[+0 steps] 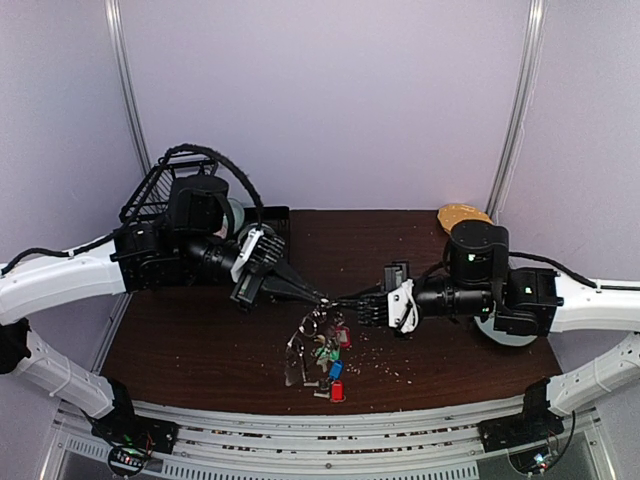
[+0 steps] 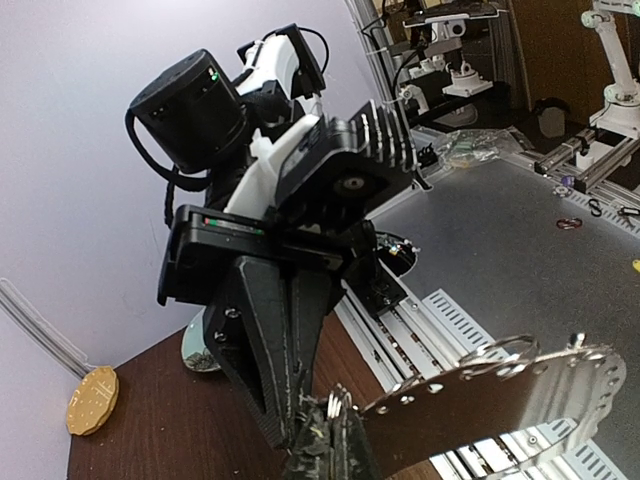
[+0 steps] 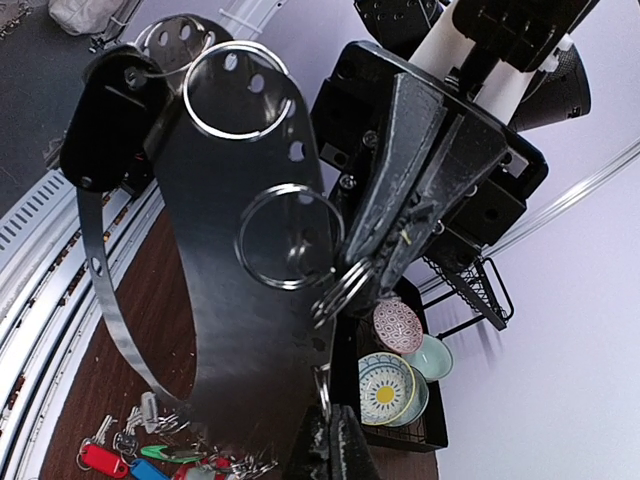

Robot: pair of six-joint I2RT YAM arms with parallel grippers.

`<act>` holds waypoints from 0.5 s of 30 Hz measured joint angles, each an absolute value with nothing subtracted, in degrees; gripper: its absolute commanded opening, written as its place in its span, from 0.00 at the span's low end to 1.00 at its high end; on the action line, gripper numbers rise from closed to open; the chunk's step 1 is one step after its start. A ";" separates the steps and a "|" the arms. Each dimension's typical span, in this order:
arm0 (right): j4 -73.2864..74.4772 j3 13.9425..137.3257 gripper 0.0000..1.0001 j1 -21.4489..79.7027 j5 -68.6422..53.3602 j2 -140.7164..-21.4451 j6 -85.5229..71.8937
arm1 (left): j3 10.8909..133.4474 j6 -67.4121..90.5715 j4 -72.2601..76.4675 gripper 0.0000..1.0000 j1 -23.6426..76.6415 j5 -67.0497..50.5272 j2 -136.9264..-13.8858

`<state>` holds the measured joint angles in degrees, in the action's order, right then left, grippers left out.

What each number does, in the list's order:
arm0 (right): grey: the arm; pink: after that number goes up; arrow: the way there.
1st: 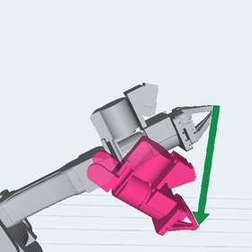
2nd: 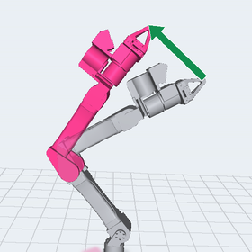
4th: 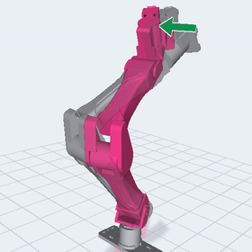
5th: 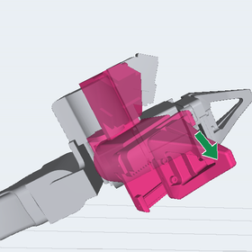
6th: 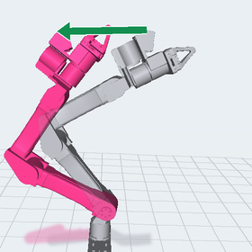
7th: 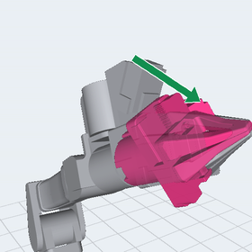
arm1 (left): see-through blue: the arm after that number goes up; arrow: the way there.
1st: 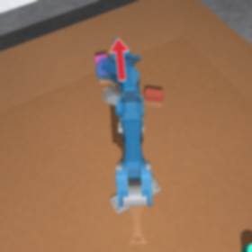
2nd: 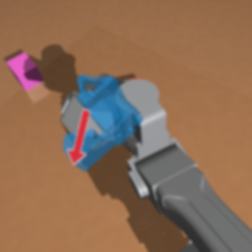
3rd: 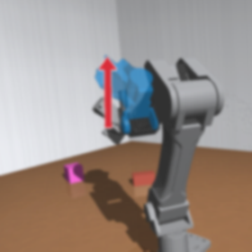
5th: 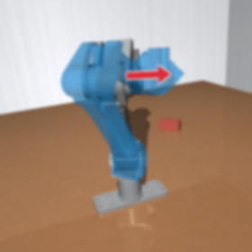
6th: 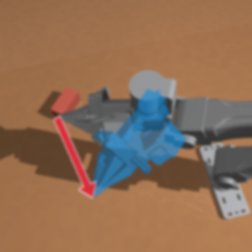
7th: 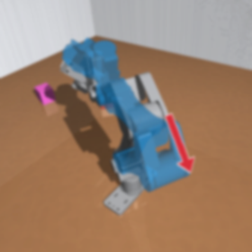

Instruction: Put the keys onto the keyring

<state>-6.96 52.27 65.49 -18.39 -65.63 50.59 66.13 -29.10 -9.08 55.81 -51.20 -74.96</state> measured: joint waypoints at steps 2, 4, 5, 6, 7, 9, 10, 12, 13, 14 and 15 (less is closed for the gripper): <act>-6.72 52.27 0.00 65.49 -18.41 -65.63 50.15 | 66.11 -29.15 -9.19 0.00 55.81 -51.00 -74.96; -6.39 52.29 0.00 65.49 -18.28 -65.63 49.17 | 65.91 -29.19 -9.10 0.00 55.81 -50.11 -74.94; -6.09 52.29 0.00 65.47 -18.11 -65.63 48.45 | 65.54 -28.99 -8.78 0.03 55.81 -49.45 -74.87; -5.67 52.29 0.00 65.45 -17.78 -65.63 47.77 | 64.99 -28.73 -8.27 0.14 55.81 -48.45 -74.74; -5.32 52.29 0.00 65.41 -17.34 -65.65 47.07 | 64.40 -28.27 -7.68 0.25 55.81 -47.46 -74.52; -4.34 52.29 0.00 65.28 -16.62 -65.65 44.88 | 62.72 -26.83 -5.87 0.40 55.79 -43.42 -73.80; -3.95 52.29 0.00 65.28 -16.29 -65.65 43.59 | 61.82 -25.58 -4.97 0.45 55.53 -40.93 -73.38; -2.98 52.29 0.00 65.28 -15.64 -65.65 41.58 | 60.55 -24.32 -3.88 0.53 55.00 -37.30 -72.53; -2.52 52.29 0.00 65.28 -15.44 -65.65 40.27 | 59.92 -23.59 -3.44 0.53 54.61 -35.81 -72.01; -2.07 52.29 0.00 65.23 -15.35 -65.65 39.07 | 59.35 -23.00 -3.01 0.54 54.17 -34.06 -71.35; -1.74 52.29 0.00 65.21 -15.33 -65.65 38.09 | 58.98 -22.46 -2.96 0.56 53.76 -32.86 -70.74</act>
